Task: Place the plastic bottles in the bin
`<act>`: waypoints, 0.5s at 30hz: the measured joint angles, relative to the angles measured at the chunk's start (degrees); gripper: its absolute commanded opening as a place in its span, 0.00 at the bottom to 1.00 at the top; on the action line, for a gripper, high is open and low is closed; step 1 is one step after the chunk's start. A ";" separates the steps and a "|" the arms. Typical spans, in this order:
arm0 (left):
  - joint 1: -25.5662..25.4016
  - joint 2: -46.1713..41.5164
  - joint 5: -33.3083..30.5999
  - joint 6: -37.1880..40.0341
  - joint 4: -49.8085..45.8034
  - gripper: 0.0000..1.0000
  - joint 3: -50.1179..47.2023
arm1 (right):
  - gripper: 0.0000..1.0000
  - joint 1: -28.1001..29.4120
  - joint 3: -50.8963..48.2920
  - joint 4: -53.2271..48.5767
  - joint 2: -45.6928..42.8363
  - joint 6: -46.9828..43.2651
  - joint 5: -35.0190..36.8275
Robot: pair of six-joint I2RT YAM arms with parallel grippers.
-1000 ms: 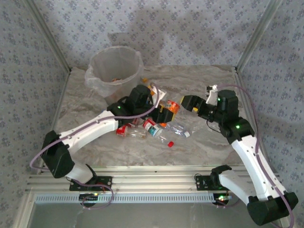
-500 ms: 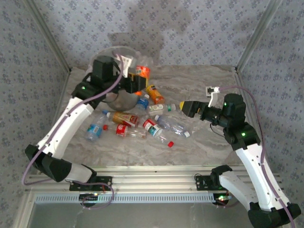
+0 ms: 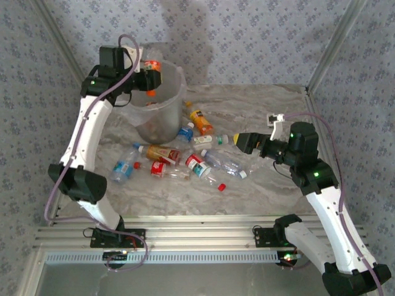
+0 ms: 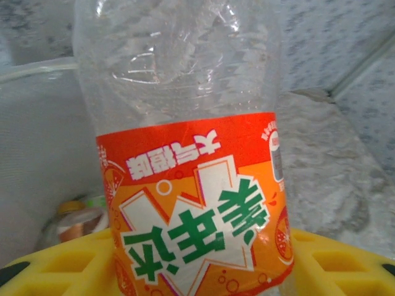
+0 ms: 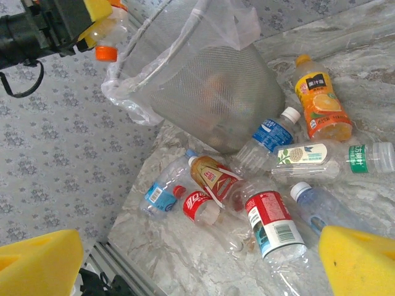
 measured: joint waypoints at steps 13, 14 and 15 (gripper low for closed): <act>2.32 14.53 -1.53 0.74 -8.13 0.61 11.85 | 1.00 0.00 -0.02 -2.47 0.02 -0.46 2.38; 2.32 15.41 -1.49 0.52 -8.50 0.62 12.39 | 1.00 0.00 -0.02 -2.67 0.02 -0.46 2.62; 2.32 16.09 -1.44 0.42 -8.68 0.63 12.63 | 1.00 0.00 -0.02 -2.84 0.02 -0.46 2.89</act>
